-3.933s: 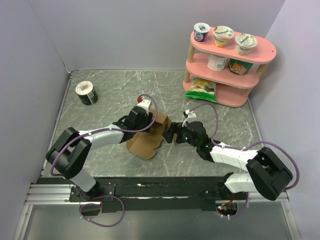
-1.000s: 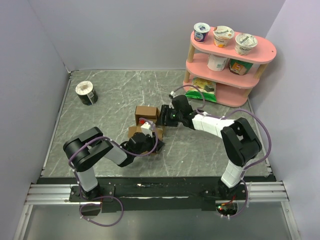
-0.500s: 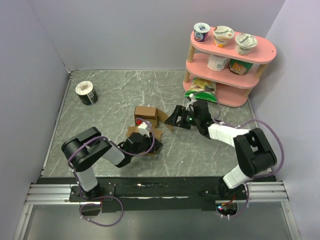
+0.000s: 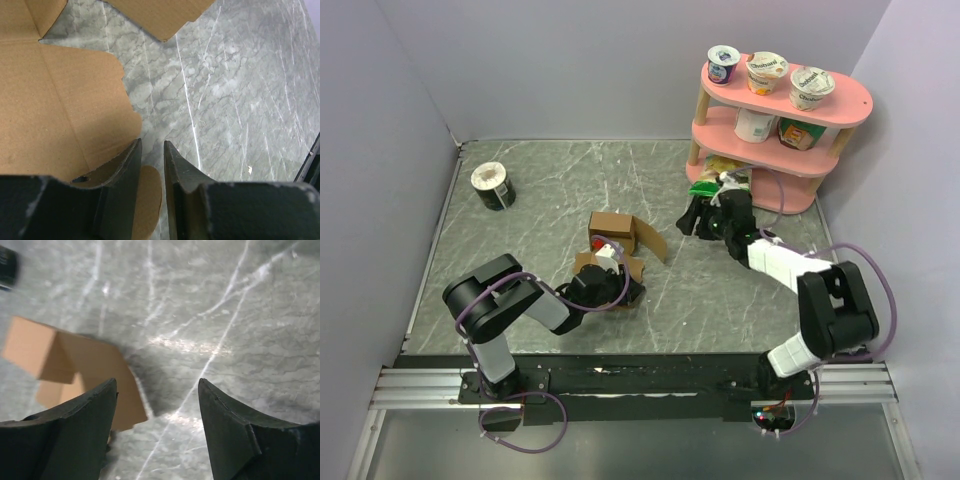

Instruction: Fold the paper box

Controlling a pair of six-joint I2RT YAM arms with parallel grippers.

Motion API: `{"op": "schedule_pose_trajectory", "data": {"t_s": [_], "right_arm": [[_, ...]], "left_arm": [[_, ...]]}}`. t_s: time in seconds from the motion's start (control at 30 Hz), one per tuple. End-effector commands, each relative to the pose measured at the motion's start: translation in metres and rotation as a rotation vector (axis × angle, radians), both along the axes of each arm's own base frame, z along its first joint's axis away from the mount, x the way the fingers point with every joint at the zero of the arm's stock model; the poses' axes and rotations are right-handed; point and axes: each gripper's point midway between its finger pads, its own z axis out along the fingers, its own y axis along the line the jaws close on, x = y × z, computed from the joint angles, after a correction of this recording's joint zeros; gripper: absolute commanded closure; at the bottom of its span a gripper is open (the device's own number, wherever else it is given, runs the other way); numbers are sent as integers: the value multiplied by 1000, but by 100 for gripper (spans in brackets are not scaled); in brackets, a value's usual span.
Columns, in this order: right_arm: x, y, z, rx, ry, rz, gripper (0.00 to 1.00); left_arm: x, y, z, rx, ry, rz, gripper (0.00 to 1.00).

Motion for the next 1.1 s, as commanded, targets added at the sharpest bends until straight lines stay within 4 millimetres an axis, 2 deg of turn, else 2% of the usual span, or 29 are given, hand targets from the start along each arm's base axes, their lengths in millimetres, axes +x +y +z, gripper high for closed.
{"op": "schedule_pose_trajectory", "data": {"t_s": [0.0,0.13,0.17,0.27,0.5,0.63,0.8,0.9,0.93,1.07], "right_arm": [[6,9,-25,-119,32,47,28],[-7,48,-37,-128,29,197,29],[-14,67,-37,-122,16,281,28],[-25,89,-34,-113,-3,380,27],[-31,112,-12,-18,-60,466,28],[-36,128,-18,-13,-46,514,29],[-37,134,-18,7,-38,501,27],[-32,122,-26,-29,-11,426,16],[-37,117,-33,-30,6,406,15],[-46,106,-39,-10,17,373,12]], "left_arm": [[0,0,-3,11,15,-6,69],[-1,0,-3,14,19,-8,69],[-1,1,-4,17,20,-8,69],[-1,1,-6,19,22,-5,69],[0,-1,-4,14,23,-10,70],[0,-1,-6,17,25,-10,70],[-1,0,-8,20,30,-11,70],[0,1,-6,18,23,-1,70],[0,2,-4,17,22,1,70],[0,0,5,-1,6,-13,70]]}}
